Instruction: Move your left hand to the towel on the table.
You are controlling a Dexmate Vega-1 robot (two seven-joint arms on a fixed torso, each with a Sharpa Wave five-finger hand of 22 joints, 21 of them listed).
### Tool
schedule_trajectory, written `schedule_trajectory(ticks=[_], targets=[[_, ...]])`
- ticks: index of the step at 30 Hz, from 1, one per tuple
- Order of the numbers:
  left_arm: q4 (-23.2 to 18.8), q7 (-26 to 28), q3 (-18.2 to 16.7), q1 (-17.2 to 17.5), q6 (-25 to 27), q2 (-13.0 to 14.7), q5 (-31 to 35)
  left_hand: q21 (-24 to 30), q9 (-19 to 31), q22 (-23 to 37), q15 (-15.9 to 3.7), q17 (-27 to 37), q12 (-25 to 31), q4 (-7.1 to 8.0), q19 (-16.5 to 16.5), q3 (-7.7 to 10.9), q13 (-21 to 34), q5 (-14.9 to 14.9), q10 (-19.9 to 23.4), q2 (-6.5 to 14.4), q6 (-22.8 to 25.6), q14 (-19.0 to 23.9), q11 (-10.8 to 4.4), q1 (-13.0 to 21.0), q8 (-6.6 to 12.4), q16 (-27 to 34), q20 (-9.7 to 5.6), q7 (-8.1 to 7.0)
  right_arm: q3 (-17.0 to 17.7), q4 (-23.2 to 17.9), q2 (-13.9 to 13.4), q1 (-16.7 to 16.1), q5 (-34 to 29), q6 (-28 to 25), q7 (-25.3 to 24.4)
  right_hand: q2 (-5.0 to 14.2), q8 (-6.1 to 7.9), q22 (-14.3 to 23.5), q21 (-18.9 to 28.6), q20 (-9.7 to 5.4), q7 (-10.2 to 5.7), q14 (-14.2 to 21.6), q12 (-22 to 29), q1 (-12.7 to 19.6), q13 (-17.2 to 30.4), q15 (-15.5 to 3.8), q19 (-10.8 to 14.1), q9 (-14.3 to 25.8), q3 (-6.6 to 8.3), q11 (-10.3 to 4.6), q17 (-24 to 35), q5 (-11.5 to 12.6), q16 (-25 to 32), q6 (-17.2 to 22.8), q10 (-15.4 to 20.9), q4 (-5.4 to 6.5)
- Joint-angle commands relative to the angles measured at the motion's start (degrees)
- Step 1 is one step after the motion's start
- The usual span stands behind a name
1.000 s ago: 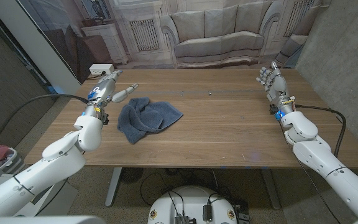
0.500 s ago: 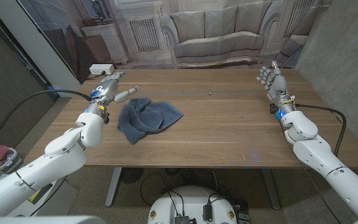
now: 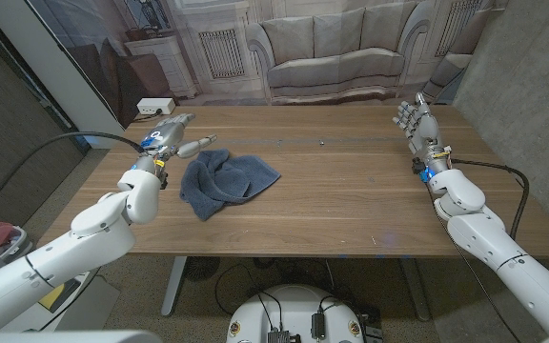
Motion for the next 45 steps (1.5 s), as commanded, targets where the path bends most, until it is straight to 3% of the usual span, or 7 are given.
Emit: schedule_trajectory(ticks=[1,9,23,45], targets=[[-1.6,-3.2,2.7,-2.1,3.8,2.5,0.4,0.4,0.2,0.1,-2.55,0.1,0.0,-0.33,0.4,-0.16,0.3,0.6,-0.1,0.1,0.1,0.2,-0.03,0.6,-0.12,0.2,-3.65,-0.34,-0.2,0.3,0.5,0.3,-0.3,0.1,-0.5,0.36,0.09,0.2,-0.2,-0.40,0.10,0.1,-0.1,0.3,0.2,0.14,0.4,0.1,-0.22,-0.01,0.1,0.2,0.0,0.4,0.5,0.11],[-1.8,-4.0,3.9,-3.0,4.3,3.2,0.0,0.3,0.2,0.1,-2.62,0.1,-0.3,-0.52,0.2,-0.29,0.3,0.6,-0.6,0.1,-0.1,-0.2,-0.75,1.0,-0.34,0.0,-3.36,-0.85,-0.2,0.5,0.6,0.2,-0.3,0.4,-0.6,0.41,0.10,0.2,-0.4,-0.49,0.09,0.1,-0.1,0.3,0.2,0.10,0.5,0.1,-0.26,-0.03,0.1,0.2,0.0,0.5,0.5,0.08],[-0.8,-6.1,8.1,-6.7,4.8,3.0,0.6,0.2,0.2,0.1,-2.82,0.1,-0.6,-0.76,0.3,-0.41,0.3,0.7,-1.1,0.0,-0.1,-0.5,-0.64,1.5,-0.46,-0.2,-3.27,-1.01,-0.1,0.8,0.4,0.4,0.0,0.4,-0.1,0.47,0.10,0.2,-0.9,-0.64,-0.12,0.1,-0.1,0.3,0.2,-0.03,0.7,0.1,-0.35,-0.11,0.1,0.2,0.0,0.5,0.6,0.03],[1.3,-8.0,13.8,-10.6,5.7,0.4,2.3,0.1,0.2,0.1,-2.57,0.1,-0.8,-0.97,0.1,-0.64,0.3,0.8,-1.6,0.0,-0.2,-0.9,-0.54,2.0,-0.62,-0.3,-2.96,-0.91,0.2,0.8,0.0,0.3,0.6,0.1,0.4,0.56,0.05,0.2,-1.5,-0.50,-0.15,0.2,-0.2,0.3,0.2,0.03,0.9,0.1,-0.49,-0.12,0.1,0.2,0.0,0.5,0.6,0.00]])
